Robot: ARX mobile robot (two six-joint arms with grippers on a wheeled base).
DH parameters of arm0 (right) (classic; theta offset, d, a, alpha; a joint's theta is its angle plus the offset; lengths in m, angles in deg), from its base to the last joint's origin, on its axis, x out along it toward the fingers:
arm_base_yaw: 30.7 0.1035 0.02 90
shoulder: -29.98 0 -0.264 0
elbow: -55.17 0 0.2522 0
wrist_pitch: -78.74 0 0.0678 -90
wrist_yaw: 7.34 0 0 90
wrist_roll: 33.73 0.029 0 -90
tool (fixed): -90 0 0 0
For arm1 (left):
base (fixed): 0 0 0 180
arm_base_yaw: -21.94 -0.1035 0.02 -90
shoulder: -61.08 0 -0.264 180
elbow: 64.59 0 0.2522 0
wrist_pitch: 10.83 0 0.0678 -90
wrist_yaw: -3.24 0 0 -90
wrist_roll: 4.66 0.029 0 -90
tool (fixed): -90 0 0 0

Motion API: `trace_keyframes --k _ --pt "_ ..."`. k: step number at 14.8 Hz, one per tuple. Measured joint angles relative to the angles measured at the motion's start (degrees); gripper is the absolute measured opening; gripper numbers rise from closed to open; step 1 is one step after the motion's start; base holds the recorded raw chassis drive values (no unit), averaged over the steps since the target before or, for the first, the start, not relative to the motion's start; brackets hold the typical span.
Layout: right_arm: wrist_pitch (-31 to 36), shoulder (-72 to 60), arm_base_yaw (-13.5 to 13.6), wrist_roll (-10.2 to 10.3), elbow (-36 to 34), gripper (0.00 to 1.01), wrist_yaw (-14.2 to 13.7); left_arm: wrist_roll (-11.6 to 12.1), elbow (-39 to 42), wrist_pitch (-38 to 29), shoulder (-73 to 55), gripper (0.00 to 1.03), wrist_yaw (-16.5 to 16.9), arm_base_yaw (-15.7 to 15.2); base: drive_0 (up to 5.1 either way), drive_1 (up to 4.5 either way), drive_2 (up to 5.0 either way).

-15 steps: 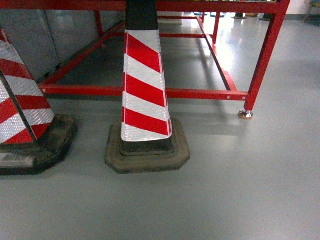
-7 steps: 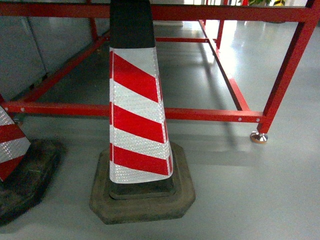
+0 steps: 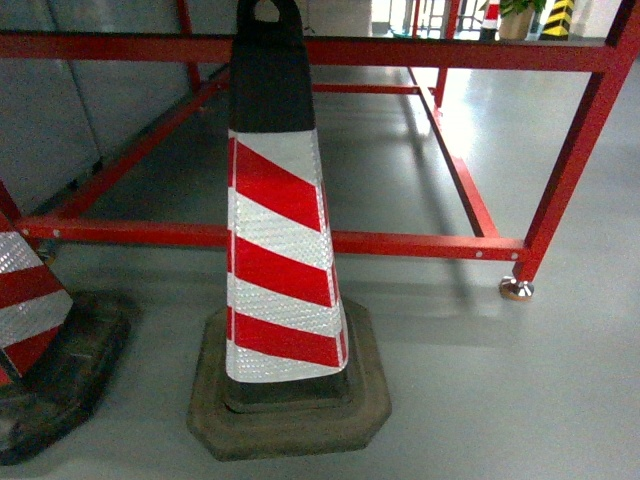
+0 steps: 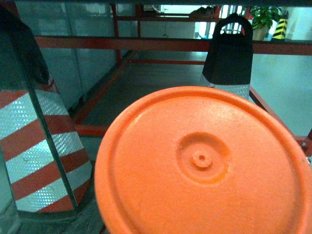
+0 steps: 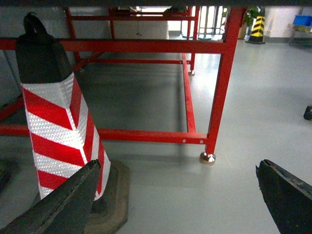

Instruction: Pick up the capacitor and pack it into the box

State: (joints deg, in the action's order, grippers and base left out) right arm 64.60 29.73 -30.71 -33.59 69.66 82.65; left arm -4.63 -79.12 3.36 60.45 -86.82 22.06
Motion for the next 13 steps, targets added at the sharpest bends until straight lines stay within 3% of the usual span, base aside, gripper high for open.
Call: trace_keyframes --k 13 --pt "0.0 0.0 0.0 0.0 0.0 0.98 0.0 0.0 0.0 0.0 0.0 0.44 0.1 0.0 0.0 0.0 0.0"
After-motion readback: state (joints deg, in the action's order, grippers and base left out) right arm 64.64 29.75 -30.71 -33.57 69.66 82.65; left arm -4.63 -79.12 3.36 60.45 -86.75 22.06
